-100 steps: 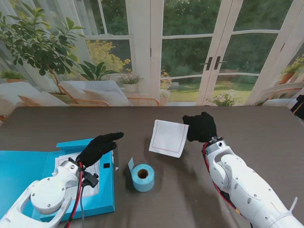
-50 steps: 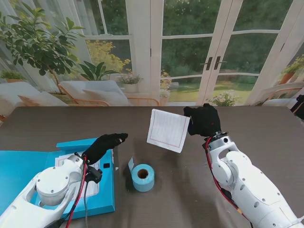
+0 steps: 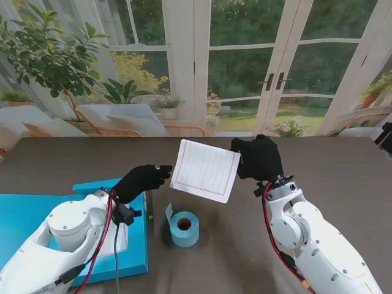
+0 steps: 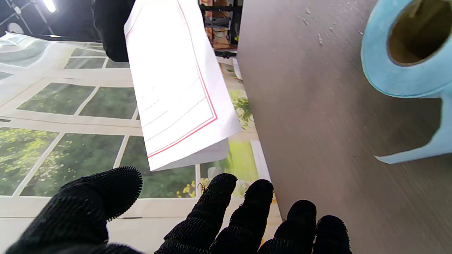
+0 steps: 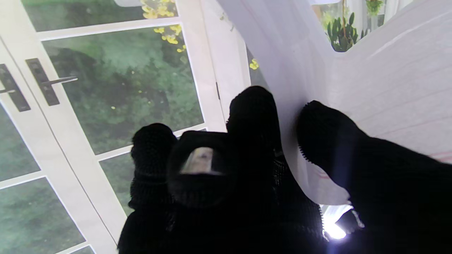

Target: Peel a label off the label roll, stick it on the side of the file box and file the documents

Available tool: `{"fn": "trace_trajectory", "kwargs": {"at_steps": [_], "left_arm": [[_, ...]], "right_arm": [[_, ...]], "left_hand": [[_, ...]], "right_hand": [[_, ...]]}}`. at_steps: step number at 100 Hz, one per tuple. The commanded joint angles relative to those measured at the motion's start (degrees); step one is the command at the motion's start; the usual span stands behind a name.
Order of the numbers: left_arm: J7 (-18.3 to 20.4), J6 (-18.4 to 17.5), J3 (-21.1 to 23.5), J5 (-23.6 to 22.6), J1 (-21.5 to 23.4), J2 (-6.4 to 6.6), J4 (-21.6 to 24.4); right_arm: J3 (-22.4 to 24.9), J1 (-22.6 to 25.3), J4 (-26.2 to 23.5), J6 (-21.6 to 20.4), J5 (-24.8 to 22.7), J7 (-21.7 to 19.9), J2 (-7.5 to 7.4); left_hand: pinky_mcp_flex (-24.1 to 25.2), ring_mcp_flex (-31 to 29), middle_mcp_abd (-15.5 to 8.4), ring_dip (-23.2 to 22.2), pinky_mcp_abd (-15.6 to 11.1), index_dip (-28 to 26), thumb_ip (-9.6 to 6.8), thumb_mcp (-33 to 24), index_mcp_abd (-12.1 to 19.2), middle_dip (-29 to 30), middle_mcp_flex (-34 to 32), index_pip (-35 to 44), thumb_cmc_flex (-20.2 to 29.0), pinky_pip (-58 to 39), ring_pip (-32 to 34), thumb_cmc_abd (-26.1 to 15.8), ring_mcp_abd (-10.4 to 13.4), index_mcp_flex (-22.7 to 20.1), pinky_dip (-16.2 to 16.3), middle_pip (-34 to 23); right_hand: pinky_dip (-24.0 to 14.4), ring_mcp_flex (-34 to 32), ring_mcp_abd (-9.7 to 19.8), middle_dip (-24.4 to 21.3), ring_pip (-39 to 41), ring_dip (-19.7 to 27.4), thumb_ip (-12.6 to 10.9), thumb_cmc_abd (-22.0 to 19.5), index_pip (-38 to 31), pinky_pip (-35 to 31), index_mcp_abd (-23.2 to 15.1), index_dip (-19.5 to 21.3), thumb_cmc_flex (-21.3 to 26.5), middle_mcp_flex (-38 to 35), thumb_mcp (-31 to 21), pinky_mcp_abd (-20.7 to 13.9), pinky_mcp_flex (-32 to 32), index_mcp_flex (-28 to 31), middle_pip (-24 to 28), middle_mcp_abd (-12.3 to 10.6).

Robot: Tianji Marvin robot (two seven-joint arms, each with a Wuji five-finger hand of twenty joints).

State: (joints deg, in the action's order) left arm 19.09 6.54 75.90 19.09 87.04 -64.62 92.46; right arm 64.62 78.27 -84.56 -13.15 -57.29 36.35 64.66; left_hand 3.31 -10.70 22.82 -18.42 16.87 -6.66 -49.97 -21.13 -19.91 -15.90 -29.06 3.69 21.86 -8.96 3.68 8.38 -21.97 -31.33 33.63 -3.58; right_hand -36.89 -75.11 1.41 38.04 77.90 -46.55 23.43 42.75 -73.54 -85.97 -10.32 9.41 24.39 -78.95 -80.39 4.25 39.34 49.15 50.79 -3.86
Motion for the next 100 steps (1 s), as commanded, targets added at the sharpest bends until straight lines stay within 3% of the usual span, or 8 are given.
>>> {"fn": "trace_trajectory", "kwargs": {"at_steps": [1, 19, 37, 63, 73, 84, 96, 100], "left_arm": [[1.77, 0.08, -0.32, 0.46, -1.18, -0.40, -0.44], [2.96, -0.16, -1.41, -0.19, -3.11, -0.22, -1.89], [3.77, -1.55, -2.62, 0.07, -4.42, -0.20, -3.18], [7.36, -4.32, -3.97, 0.77, -5.59, 0.40, -4.63], [7.76, -5.73, -4.37, 1.11, -5.86, 0.42, -5.16], [7.63, -7.48, -5.15, 1.40, -6.28, 0.30, -5.99], [6.01, -9.61, -6.36, 1.23, -6.77, -0.09, -6.90], [5.11, -10.29, -6.79, 1.14, -6.92, -0.29, -7.17]], "right_arm": [[-0.31, 1.31, -1.20, -1.06, 0.45, -0.60, 0.49], [-0.32, 2.78, -3.30, -2.05, 1.43, -0.99, 0.75], [-0.65, 3.48, -4.45, -3.05, 1.66, -1.18, 0.82], [-1.80, 2.71, -3.76, -2.79, 1.71, -0.77, 0.93], [-2.02, 2.61, -3.37, -2.80, 1.91, -0.73, 0.98], [-2.21, 2.69, -3.07, -2.98, 2.08, -0.64, 1.01], [-2.46, 2.67, -2.75, -3.21, 2.03, -0.44, 1.01], [-2.40, 2.80, -2.85, -3.26, 2.09, -0.50, 1.01]], "left_hand": [[-0.01, 0.13, -0.33, 0.12, -0.38, 0.05, 1.62, -0.36, 0.16, -0.74, 0.90, -0.54, -3.09, 0.15, -0.71, 0.50, -0.40, 1.05, 0.95, 0.15], [-0.39, -0.06, -0.53, 0.09, -0.13, -0.08, 1.39, -1.62, 1.50, -0.96, 0.95, -0.44, -2.24, -0.02, -0.64, 2.49, -0.49, 1.26, 1.21, -0.04], [-1.25, -1.37, -0.80, -0.44, 0.52, -0.97, 0.61, -2.58, 6.09, -1.94, 0.11, 0.86, -1.15, -0.70, -0.05, 4.86, -0.76, -0.56, 1.91, -0.65], [-1.86, -3.67, -2.79, -4.19, -0.50, -4.66, -2.10, -3.88, 9.40, -5.71, -1.67, 3.96, 1.45, -3.08, 1.85, 9.15, 0.68, -4.55, 5.98, -1.89], [-3.68, -6.26, -2.80, -9.60, 0.16, -8.11, -4.69, -4.76, 8.86, -10.49, -4.49, 6.47, 4.07, -5.70, 4.72, 11.40, -0.30, -6.98, 11.89, -3.34], [-6.52, -9.30, -2.57, -18.89, 1.19, -12.00, -8.64, -6.06, 7.42, -20.14, -8.34, 10.59, 7.68, -8.85, 11.24, 13.32, -2.20, -9.94, 21.52, -6.33], [-10.65, -13.83, -2.82, -29.08, 3.84, -17.73, -15.45, -10.17, 4.41, -33.61, -15.69, 22.28, 13.02, -19.06, 26.82, 16.47, -4.82, -13.63, 34.18, -13.30], [-9.70, -15.99, -3.38, -29.92, 4.41, -19.33, -18.40, -11.87, 3.61, -37.74, -18.52, 28.32, 14.68, -29.05, 32.29, 17.11, -5.49, -14.27, 34.89, -16.08]], "right_hand": [[-0.67, -0.58, 4.47, 0.82, 1.81, -0.77, 1.00, 0.35, -4.41, -2.54, -3.71, 1.91, 1.67, -4.20, -5.95, 0.10, 24.12, 2.50, 0.59, 2.49], [-0.75, -0.59, 4.47, 0.83, 1.84, -0.80, 0.99, 0.26, -4.37, -2.50, -3.53, 1.95, 1.83, -4.20, -5.79, 0.31, 24.10, 2.49, 0.46, 2.52], [-0.84, -0.59, 4.53, 0.82, 1.82, -0.82, 0.99, 0.09, -4.32, -2.43, -3.46, 2.00, 1.91, -4.19, -5.63, 0.39, 24.09, 2.49, 0.26, 2.56], [-0.87, -0.59, 4.49, 0.78, 1.84, -0.85, 1.00, -0.11, -4.23, -2.23, -3.38, 2.04, 2.01, -4.19, -5.53, 0.42, 24.03, 2.32, -0.04, 2.61], [-0.89, -0.57, 4.33, 0.79, 1.82, -0.86, 1.02, -0.19, -4.22, -2.13, -3.38, 2.10, 2.07, -4.18, -5.41, 0.52, 24.02, 2.27, -0.16, 2.73], [-0.91, -0.58, 4.34, 0.77, 1.80, -0.85, 1.02, -0.28, -4.18, -2.08, -3.37, 2.11, 2.14, -4.17, -5.36, 0.60, 24.00, 2.22, -0.29, 2.77], [-0.91, -0.57, 4.29, 0.75, 1.75, -0.84, 1.04, -0.40, -4.15, -1.97, -3.37, 2.15, 2.19, -4.16, -5.27, 0.67, 23.96, 2.09, -0.45, 2.81], [-0.91, -0.57, 4.22, 0.74, 1.74, -0.83, 1.04, -0.44, -4.13, -1.95, -3.35, 2.15, 2.22, -4.15, -5.23, 0.69, 23.96, 2.04, -0.51, 2.85]]}}
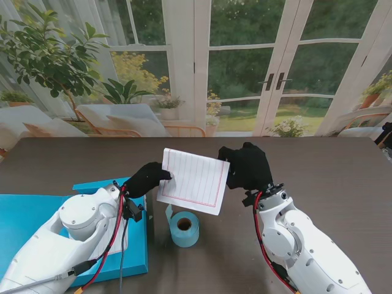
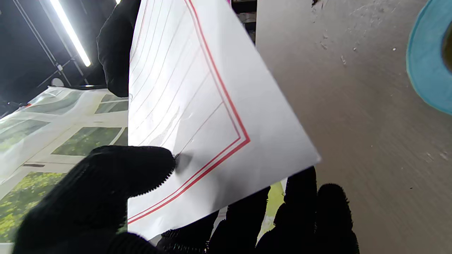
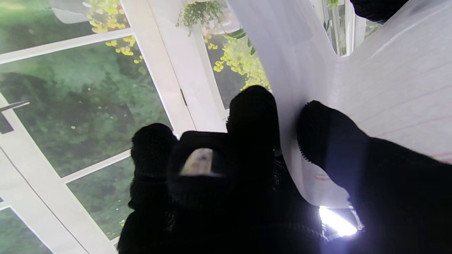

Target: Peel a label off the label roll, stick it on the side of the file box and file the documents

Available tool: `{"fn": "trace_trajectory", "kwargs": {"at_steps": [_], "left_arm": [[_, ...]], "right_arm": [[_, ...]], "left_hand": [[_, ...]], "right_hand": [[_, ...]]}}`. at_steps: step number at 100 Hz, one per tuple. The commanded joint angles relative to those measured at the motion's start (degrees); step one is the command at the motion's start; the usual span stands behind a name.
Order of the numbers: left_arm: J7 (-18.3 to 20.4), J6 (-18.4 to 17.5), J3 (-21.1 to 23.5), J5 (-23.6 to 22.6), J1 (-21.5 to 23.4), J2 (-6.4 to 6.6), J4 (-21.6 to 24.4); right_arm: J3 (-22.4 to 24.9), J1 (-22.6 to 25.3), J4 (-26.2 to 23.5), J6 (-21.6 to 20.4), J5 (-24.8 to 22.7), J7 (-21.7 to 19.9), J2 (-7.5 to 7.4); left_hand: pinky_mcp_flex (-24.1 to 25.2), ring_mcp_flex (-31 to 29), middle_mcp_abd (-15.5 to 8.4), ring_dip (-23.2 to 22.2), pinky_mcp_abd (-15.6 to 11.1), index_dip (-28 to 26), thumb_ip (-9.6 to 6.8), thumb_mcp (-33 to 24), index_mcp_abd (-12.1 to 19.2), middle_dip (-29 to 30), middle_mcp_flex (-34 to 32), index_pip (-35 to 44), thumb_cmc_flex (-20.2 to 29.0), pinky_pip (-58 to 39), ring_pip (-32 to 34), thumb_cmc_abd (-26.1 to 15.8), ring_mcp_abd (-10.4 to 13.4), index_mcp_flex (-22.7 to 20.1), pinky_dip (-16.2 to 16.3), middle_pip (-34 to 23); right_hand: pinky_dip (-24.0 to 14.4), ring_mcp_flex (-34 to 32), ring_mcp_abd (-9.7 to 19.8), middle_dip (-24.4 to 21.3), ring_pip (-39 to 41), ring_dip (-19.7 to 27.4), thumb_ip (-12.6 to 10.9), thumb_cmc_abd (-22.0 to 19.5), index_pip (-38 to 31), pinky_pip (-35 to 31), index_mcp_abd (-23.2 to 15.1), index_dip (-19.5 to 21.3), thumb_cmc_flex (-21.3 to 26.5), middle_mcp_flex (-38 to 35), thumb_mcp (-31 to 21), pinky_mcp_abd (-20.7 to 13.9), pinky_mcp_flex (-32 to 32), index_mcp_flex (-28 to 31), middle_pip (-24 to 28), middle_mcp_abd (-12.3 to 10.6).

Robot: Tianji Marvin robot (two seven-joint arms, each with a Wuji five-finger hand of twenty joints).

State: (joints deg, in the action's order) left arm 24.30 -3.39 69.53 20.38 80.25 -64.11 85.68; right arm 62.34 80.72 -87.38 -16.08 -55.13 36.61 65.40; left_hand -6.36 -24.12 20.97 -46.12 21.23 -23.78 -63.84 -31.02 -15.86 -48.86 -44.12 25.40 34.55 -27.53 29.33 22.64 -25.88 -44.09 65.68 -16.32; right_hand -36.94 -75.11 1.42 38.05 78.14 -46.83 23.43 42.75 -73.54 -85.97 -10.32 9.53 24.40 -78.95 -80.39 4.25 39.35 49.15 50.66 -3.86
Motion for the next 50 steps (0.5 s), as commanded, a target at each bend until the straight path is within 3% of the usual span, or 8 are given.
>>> {"fn": "trace_trajectory", "kwargs": {"at_steps": [1, 4, 6, 11, 18, 41, 50], "left_arm": [[-0.34, -0.54, -0.53, -0.14, -0.16, -0.87, -0.46], [-1.02, -0.99, -0.85, 0.06, -0.27, -1.07, -0.68], [-1.35, -1.19, -1.02, 0.26, -0.33, -1.20, -0.81], [-1.87, -1.48, -1.39, 0.82, -0.44, -1.43, -1.04], [-2.06, -1.95, -1.80, 2.22, -0.60, -1.74, -1.41], [-3.11, -3.88, -2.20, 5.31, -0.37, -2.44, -1.43], [-3.34, -4.24, -2.05, 6.52, -0.03, -2.62, -1.00]], "right_arm": [[-0.09, 0.37, -0.06, -0.34, -0.05, -0.78, 0.28], [-0.05, 0.47, -0.14, -0.40, -0.01, -0.82, 0.28], [0.00, 0.54, -0.20, -0.45, 0.02, -0.86, 0.28], [0.09, 0.68, -0.30, -0.56, 0.08, -0.95, 0.27], [0.16, 0.78, -0.29, -0.70, 0.05, -1.05, 0.24], [0.53, 1.02, -0.02, -1.10, 0.22, -1.84, 0.11], [0.72, 1.09, 0.03, -1.42, 0.33, -2.52, 0.02]], "left_hand": [[0.39, -3.16, -1.65, -2.40, 0.18, -2.52, -5.72, -2.90, -0.59, -5.73, -4.20, 8.18, 2.34, -13.73, 8.03, 3.26, -1.79, -1.70, 2.52, -4.18], [1.47, -4.92, -2.09, -2.86, 0.62, -2.21, -8.29, -6.19, -0.86, -8.83, -6.13, 12.96, 3.14, -23.27, 11.52, 4.56, -2.25, -2.15, -0.96, -6.59], [1.60, -6.62, -2.27, -3.24, 1.12, -1.98, -9.49, -8.88, -0.97, -17.08, -8.20, 16.70, 3.59, -29.42, 13.94, 5.48, -2.69, -2.89, -3.57, -7.93], [0.07, -10.42, -2.95, -3.63, 2.40, -0.69, -10.40, -14.18, -0.76, -24.69, -13.31, 24.30, 4.12, -38.97, 18.37, 6.49, -3.32, -4.35, -9.66, -9.68], [-3.48, -14.87, -3.18, -3.47, 4.64, -0.11, -11.05, -17.34, -1.38, -25.57, -18.07, 28.85, 4.50, -45.08, 22.19, 7.43, -4.30, -5.79, -14.20, -11.55], [-9.07, -20.35, -2.72, -3.56, 8.54, -4.97, -12.21, -20.57, -3.60, -25.51, -22.90, 31.84, 4.84, -47.31, 25.61, 7.07, -5.26, -6.41, -15.43, -13.52], [-11.16, -22.31, -2.71, -3.80, 9.90, -6.36, -12.32, -21.24, -4.19, -25.64, -24.31, 32.59, 5.27, -48.42, 26.99, 8.58, -5.49, -6.47, -15.02, -14.23]], "right_hand": [[-0.86, -0.57, 4.20, 0.72, 1.51, -0.55, 1.05, -0.44, -4.13, -1.94, -3.34, 2.05, 2.19, -4.14, -5.21, 0.69, 23.96, 2.04, -0.39, 2.86], [-0.85, -0.56, 4.14, 0.70, 1.47, -0.54, 1.06, -0.49, -4.11, -1.88, -3.31, 2.05, 2.22, -4.12, -5.17, 0.70, 23.92, 1.98, -0.47, 2.90], [-0.84, -0.55, 4.09, 0.68, 1.45, -0.53, 1.05, -0.51, -4.11, -1.84, -3.29, 2.06, 2.26, -4.11, -5.16, 0.75, 23.90, 1.96, -0.53, 2.93], [-0.82, -0.57, 4.13, 0.65, 1.39, -0.50, 1.08, -0.60, -4.08, -1.75, -3.21, 2.07, 2.27, -4.11, -5.08, 0.83, 23.87, 1.81, -0.65, 3.01], [-0.74, -0.55, 4.02, 0.57, 1.25, -0.44, 1.12, -0.78, -4.11, -1.44, -3.32, 2.16, 2.25, -4.11, -4.96, 0.97, 23.77, 1.60, -0.93, 3.08], [0.26, -0.46, 1.67, -0.07, -1.00, 0.88, 1.34, -2.14, -3.69, 1.85, -3.22, 1.80, 2.37, -3.46, -4.12, 3.11, 22.81, -0.55, -4.04, 3.99], [0.66, -0.37, -1.55, 0.17, -4.63, 2.97, 0.92, -3.84, -2.73, 4.46, -2.20, 0.18, 2.95, -1.11, -2.35, 6.42, 20.35, -2.36, -5.17, 4.59]]}}
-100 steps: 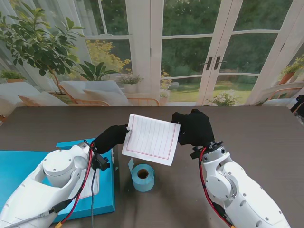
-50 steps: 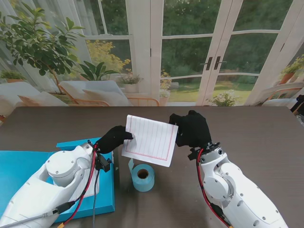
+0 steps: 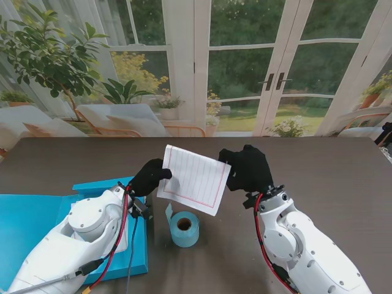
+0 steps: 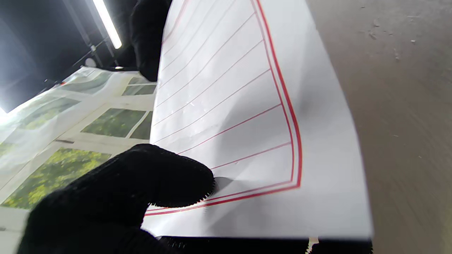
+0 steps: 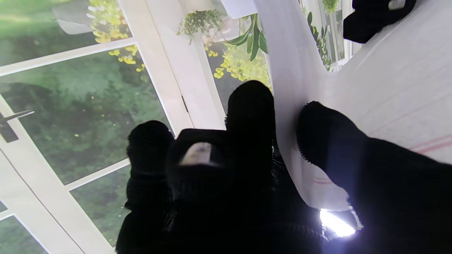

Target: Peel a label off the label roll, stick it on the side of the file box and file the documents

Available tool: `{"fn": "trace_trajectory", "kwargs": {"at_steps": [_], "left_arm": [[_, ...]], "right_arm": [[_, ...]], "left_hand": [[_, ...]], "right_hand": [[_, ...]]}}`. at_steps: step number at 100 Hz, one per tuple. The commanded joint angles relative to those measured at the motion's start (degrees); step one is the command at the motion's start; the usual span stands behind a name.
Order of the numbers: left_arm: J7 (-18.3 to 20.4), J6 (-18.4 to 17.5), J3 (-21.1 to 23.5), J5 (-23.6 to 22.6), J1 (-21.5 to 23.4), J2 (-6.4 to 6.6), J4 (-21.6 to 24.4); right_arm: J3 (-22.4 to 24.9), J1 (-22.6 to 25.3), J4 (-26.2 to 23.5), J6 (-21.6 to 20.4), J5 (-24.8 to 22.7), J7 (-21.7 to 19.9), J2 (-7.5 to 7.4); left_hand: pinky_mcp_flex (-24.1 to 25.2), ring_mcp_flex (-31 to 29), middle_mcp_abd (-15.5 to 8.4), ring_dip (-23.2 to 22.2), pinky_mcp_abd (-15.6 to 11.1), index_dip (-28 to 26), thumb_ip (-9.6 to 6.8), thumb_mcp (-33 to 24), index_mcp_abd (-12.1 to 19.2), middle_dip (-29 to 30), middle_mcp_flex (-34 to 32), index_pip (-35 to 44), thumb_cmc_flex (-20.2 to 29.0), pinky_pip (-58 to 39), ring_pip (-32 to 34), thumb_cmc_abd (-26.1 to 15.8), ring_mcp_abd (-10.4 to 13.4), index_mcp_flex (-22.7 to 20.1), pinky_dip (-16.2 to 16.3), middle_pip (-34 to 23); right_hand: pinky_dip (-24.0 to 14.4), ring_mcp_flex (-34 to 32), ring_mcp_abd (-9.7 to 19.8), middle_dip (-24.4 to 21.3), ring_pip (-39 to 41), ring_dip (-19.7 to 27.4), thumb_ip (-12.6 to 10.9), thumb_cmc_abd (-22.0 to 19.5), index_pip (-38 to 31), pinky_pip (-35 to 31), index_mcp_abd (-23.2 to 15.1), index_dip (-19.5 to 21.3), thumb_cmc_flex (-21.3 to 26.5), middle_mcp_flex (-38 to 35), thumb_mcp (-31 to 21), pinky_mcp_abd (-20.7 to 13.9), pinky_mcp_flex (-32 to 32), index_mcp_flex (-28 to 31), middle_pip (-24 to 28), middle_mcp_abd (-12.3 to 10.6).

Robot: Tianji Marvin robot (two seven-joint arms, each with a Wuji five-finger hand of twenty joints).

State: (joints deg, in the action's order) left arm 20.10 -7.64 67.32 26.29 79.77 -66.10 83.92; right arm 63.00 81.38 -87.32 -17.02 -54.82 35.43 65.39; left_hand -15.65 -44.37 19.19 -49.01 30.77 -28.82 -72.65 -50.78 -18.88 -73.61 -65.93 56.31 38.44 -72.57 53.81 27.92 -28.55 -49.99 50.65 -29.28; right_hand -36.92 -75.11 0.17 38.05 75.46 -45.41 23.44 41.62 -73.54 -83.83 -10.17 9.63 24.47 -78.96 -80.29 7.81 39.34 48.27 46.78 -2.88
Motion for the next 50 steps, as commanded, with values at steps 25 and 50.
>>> {"fn": "trace_trajectory", "kwargs": {"at_steps": [25, 50], "left_arm": [[0.28, -1.19, 0.47, 1.18, 1.32, -0.67, 1.68], [-0.61, -1.92, 0.94, 2.05, 2.33, -0.87, 2.19]], "right_arm": [[0.55, 0.59, -0.19, -0.50, -0.60, -1.81, -0.24], [1.32, 0.96, -0.61, -0.12, -1.12, -3.11, -0.57]], "left_hand": [[-6.77, -6.50, -1.43, -0.92, 3.32, -3.86, -3.76, -2.81, -2.45, -0.79, -5.35, 4.03, 1.82, -5.40, 4.85, 4.48, -3.01, -0.68, 0.82, -2.78], [-10.78, -9.37, -2.01, -0.99, 5.25, -6.54, -4.48, -3.63, -3.29, -0.84, -6.72, 5.10, 2.30, -7.43, 6.46, 4.88, -2.95, -0.48, 1.61, -3.65]], "right_hand": [[1.61, 0.01, -4.85, -2.24, -20.01, 9.89, -2.43, -2.26, 6.81, 7.47, 3.03, -0.91, -0.42, 9.72, -2.50, 7.54, 10.12, -12.41, -4.11, 3.94], [5.13, 6.16, -7.57, -7.40, -37.70, 12.74, -16.11, -9.08, 19.85, 11.95, 10.34, 11.14, -8.52, 23.60, -0.84, 8.32, 0.01, -25.81, -2.50, 4.82]]}}
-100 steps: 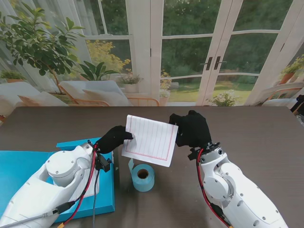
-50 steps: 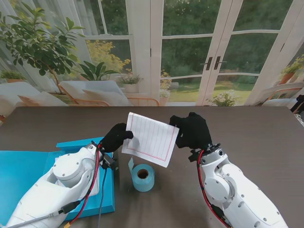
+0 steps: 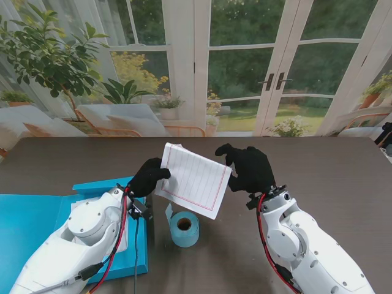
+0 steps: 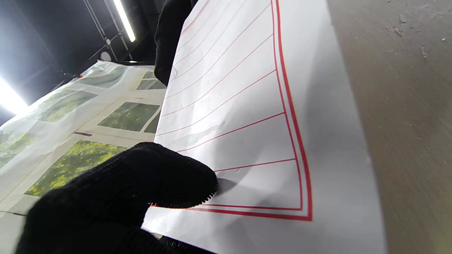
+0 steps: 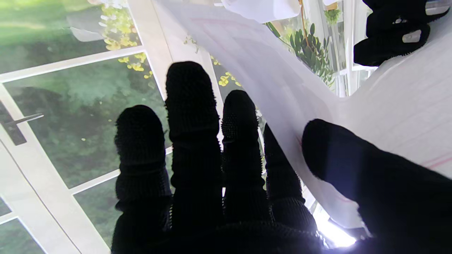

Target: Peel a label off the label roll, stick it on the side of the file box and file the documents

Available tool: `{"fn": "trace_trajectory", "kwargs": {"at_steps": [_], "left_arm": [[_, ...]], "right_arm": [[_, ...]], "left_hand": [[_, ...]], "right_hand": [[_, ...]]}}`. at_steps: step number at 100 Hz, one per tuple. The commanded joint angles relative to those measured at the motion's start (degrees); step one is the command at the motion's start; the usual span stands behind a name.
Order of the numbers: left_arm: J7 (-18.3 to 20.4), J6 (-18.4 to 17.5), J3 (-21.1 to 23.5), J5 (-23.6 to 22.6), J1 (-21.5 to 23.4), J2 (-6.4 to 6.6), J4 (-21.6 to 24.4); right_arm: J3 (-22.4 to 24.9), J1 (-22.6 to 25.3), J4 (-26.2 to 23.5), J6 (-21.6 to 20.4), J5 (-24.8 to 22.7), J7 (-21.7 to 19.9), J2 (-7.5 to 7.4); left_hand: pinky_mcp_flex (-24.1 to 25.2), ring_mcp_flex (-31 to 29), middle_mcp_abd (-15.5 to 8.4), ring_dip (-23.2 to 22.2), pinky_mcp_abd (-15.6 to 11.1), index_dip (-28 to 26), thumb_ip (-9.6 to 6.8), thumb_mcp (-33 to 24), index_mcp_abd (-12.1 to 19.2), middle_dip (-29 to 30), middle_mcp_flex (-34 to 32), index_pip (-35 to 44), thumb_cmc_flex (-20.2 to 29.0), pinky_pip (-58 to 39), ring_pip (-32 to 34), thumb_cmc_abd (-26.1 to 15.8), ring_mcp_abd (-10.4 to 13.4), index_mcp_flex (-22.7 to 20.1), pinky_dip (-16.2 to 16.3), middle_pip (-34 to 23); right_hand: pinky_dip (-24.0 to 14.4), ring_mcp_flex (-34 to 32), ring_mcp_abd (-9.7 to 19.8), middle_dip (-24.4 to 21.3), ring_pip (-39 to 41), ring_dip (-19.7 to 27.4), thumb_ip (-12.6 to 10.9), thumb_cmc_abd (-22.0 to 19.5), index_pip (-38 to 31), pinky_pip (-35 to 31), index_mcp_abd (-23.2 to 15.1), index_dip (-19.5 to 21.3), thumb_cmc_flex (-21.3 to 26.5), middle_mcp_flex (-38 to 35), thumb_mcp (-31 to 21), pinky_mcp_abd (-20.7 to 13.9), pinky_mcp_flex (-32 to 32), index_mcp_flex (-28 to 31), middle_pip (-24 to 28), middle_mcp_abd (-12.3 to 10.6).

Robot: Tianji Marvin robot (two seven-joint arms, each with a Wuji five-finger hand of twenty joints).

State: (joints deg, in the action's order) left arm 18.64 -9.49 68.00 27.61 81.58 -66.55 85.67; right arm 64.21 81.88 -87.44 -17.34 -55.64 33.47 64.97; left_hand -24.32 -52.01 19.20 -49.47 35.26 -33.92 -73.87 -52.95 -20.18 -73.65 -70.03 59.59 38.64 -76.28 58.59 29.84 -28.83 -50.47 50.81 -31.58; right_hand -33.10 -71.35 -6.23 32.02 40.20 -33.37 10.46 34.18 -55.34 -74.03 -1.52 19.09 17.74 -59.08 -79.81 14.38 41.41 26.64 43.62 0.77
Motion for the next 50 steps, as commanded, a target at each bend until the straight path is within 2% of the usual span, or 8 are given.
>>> {"fn": "trace_trajectory", "kwargs": {"at_steps": [1, 6, 23, 37, 50], "left_arm": [[0.84, -0.07, 0.28, 0.77, 0.56, -0.42, 0.46], [0.75, -0.08, 0.43, 0.99, 0.77, -0.45, 0.61], [0.20, -0.27, 0.94, 1.42, 1.46, -0.52, 1.27], [-0.03, -0.13, 1.86, 0.98, 2.24, -0.35, 2.14], [-0.39, 0.19, 3.13, 0.22, 3.24, -0.13, 3.27]], "right_arm": [[0.14, 0.48, -0.52, 0.23, -0.30, -1.21, -0.16], [0.27, 0.55, -0.61, 0.39, -0.24, -1.62, -0.20], [0.89, 0.92, -1.23, 1.51, -0.46, -3.31, -0.46], [1.40, 0.73, -1.08, 1.80, -0.95, -4.85, -0.81], [2.49, 0.37, -0.72, 0.94, -1.48, -6.77, -1.27]], "left_hand": [[-2.30, -1.78, -2.03, -0.54, 0.81, -1.59, -3.29, -1.51, -1.99, -0.81, -2.62, 1.89, 2.14, -3.81, 1.71, 2.95, -2.63, 0.05, 1.49, -1.36], [-2.77, -2.14, -2.22, -0.54, 0.93, -2.18, -3.45, -1.69, -2.14, -0.94, -2.66, 2.06, 2.23, -4.08, 1.92, 3.04, -2.54, 0.29, 1.59, -1.47], [-3.38, -2.55, -2.37, -0.67, 1.11, -3.03, -3.61, -1.96, -2.18, -1.31, -2.86, 2.38, 2.26, -4.49, 2.40, 2.99, -2.47, 0.51, 1.78, -1.79], [-3.25, -2.31, -2.58, -0.71, 0.88, -3.32, -3.54, -1.91, -2.09, -1.51, -2.73, 2.46, 2.22, -4.44, 2.46, 2.95, -2.25, 0.69, 1.78, -1.84], [-3.08, -2.20, -2.55, -0.76, 0.73, -3.40, -3.52, -1.93, -1.95, -1.59, -2.66, 2.48, 2.19, -4.35, 2.50, 2.80, -2.21, 0.77, 1.75, -1.82]], "right_hand": [[1.37, 2.75, -1.32, -1.43, -2.64, 0.76, -3.18, -1.63, 1.77, 2.31, 1.76, 1.65, -1.88, 4.11, -1.26, 1.79, -2.39, -4.61, 0.63, 1.22], [1.93, 5.21, -1.97, -2.05, -4.28, 1.44, -3.34, -1.38, 2.57, 3.44, 1.90, 1.33, -2.35, 7.03, -0.99, 2.13, -4.36, -7.27, 0.38, 1.77], [4.59, 16.83, -4.91, -5.98, -9.46, 5.63, -4.16, -1.26, 3.99, 8.41, 6.53, -1.05, -3.86, 20.51, 0.45, 2.75, -13.01, -17.99, 0.47, 4.06], [7.93, 29.55, -7.60, -9.41, -15.16, 11.37, -3.96, 2.78, 5.61, 14.73, 6.75, -3.70, -4.40, 32.97, 2.21, 3.50, -21.40, -21.64, -0.46, 7.01], [10.78, 38.78, -8.54, -11.00, -20.20, 15.81, -3.26, 6.46, 10.96, 20.22, 5.81, -7.17, -6.19, 40.63, 4.14, 3.69, -27.44, -21.89, -1.35, 8.06]]}}
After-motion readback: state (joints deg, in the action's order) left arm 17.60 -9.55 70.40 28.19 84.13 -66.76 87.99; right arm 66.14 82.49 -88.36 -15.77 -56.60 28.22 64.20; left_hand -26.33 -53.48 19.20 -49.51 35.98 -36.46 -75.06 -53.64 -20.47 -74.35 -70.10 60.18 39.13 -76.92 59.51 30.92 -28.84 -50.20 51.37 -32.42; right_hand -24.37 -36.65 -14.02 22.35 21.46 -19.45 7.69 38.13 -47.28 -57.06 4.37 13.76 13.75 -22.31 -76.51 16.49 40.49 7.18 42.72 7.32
